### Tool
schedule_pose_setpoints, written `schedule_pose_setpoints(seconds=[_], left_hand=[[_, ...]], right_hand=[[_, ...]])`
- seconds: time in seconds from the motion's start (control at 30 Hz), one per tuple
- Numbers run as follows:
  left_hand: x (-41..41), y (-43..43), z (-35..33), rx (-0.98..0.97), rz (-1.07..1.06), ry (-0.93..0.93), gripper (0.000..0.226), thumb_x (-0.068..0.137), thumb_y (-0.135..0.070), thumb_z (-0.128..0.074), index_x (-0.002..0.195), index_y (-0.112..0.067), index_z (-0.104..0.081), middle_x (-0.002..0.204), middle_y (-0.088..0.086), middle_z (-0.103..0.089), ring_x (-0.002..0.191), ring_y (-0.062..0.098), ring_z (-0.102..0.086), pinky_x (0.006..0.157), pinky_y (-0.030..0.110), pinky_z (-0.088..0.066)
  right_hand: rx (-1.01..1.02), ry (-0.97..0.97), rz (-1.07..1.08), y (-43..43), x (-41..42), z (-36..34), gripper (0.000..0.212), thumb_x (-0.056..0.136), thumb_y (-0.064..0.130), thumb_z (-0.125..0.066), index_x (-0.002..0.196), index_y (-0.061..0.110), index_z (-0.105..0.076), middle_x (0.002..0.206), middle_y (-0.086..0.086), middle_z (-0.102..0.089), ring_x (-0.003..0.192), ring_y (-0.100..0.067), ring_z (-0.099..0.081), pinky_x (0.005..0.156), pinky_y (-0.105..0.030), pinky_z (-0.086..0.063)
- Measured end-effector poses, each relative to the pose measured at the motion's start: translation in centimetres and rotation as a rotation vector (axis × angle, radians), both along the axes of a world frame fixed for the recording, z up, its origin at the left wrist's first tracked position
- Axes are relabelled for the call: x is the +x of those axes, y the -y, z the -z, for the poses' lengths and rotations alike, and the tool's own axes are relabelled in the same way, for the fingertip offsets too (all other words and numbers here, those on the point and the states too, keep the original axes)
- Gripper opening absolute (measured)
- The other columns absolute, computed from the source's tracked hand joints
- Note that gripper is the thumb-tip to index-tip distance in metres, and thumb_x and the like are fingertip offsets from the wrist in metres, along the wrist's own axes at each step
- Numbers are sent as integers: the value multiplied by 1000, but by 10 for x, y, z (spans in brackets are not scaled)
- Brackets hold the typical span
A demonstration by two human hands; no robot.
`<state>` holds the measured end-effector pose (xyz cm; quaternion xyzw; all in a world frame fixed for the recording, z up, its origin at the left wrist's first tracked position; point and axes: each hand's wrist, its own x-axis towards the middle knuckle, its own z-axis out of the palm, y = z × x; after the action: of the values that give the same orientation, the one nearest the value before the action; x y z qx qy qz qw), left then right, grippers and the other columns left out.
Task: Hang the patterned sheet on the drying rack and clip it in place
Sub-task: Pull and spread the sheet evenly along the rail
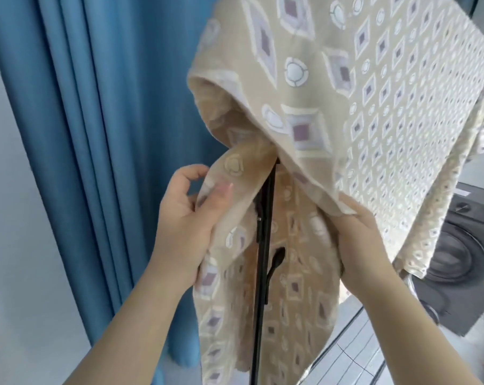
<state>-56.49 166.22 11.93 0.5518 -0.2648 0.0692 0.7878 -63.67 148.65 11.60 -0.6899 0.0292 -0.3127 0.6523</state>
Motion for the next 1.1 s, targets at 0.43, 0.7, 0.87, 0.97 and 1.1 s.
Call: schedule_pose_setpoints(seconds=[0.43,0.7,0.87,0.97,1.1], left_hand=[[-2,-26,7,-5,36,227,42,79,-3,-56,98,-41,-52,81,2,-67,73,16,-61,68,31,-54],[-12,-42,5,41,-103,447,26,76,-22,-57,86,-45,-59,65,1,-48,58,17,-44,59,18,-43],[-16,-50,-3,-62,5,399,27,71,-18,-59,87,-40,-61,67,-12,-52,58,4,-45,58,16,-43],[-19,-53,-9,-103,62,367,29,69,-20,-60,91,-40,-62,72,-6,-53,67,9,-49,62,21,-46],[-22,-55,-20,-105,19,376,24,70,-26,-60,89,-40,-65,91,-6,-64,89,12,-60,77,26,-49]], right_hand=[[-79,-27,-321,-54,23,-2,31,68,36,-58,64,5,-57,69,-5,-55,71,-17,-54,66,-26,-41],[-122,25,-451,-75,20,-10,62,94,5,-42,39,28,-56,41,17,-48,43,4,-49,48,-4,-36],[-69,108,-528,-87,22,-18,39,87,16,-41,74,36,-73,72,12,-67,77,-3,-63,72,-19,-51],[-57,104,-523,-92,22,-19,19,79,26,-49,79,29,-68,71,8,-61,71,-6,-59,62,-17,-45],[29,163,-611,-96,16,-26,25,64,31,-65,88,24,-62,77,0,-61,75,-18,-58,68,-30,-45]])
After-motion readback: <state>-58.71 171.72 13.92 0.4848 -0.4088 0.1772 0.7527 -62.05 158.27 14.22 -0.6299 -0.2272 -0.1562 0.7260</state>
